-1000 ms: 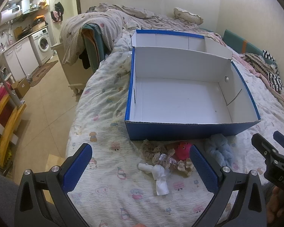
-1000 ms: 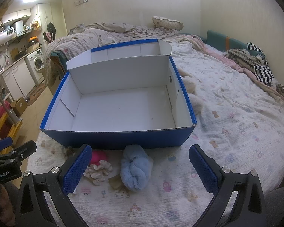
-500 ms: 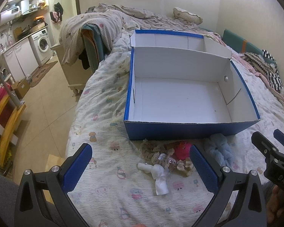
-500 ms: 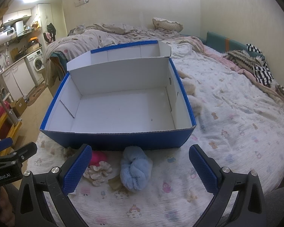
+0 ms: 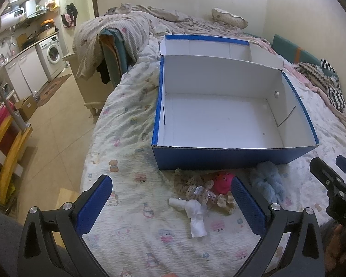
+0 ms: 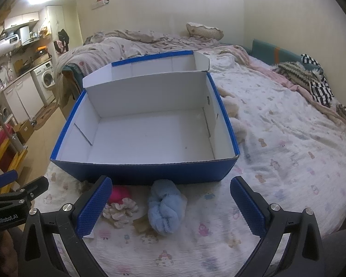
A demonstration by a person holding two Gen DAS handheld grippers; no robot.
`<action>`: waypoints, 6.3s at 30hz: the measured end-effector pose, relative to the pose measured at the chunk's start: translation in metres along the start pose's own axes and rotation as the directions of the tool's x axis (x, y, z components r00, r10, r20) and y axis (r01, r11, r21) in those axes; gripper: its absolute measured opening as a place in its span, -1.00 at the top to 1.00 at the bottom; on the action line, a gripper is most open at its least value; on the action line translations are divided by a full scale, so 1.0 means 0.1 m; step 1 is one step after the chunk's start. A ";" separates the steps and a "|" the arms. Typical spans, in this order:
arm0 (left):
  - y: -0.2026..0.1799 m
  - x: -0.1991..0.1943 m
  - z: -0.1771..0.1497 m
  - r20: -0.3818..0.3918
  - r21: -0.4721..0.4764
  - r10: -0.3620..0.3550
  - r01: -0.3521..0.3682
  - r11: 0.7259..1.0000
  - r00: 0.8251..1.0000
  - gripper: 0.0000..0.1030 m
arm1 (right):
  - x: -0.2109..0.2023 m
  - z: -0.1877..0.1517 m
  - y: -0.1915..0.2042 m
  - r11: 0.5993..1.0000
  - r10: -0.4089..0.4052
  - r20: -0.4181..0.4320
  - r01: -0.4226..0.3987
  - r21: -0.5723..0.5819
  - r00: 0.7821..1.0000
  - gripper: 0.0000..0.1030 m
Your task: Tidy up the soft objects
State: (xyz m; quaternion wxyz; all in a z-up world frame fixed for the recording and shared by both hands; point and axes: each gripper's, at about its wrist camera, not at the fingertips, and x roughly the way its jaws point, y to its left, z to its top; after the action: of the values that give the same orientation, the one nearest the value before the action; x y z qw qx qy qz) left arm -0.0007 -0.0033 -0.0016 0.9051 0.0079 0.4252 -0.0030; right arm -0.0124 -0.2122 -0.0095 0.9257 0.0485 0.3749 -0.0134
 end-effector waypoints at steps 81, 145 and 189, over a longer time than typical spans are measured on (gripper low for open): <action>-0.08 1.20 -0.48 -0.560 -0.059 -0.110 0.093 0.994 0.821 0.88 | 0.19 -0.14 -0.51 0.989 0.041 -0.170 -0.015 0.149 0.985 -1.00; 0.02 0.35 -0.22 -0.254 0.048 0.006 0.007 0.999 0.967 0.88 | 0.27 0.01 -0.39 0.922 0.371 -0.317 -0.305 0.237 0.873 0.47; -0.80 1.51 0.84 -0.259 0.101 -0.121 0.151 0.983 0.958 0.87 | 1.69 0.66 -0.20 0.967 0.253 -0.373 -0.236 0.094 0.893 0.47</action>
State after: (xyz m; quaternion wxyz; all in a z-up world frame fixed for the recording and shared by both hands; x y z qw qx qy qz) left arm 0.1597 -0.0845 -0.0650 0.8393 0.0332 0.5352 -0.0896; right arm 0.1532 -0.2369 -0.0817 0.8278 0.1181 0.5384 0.1042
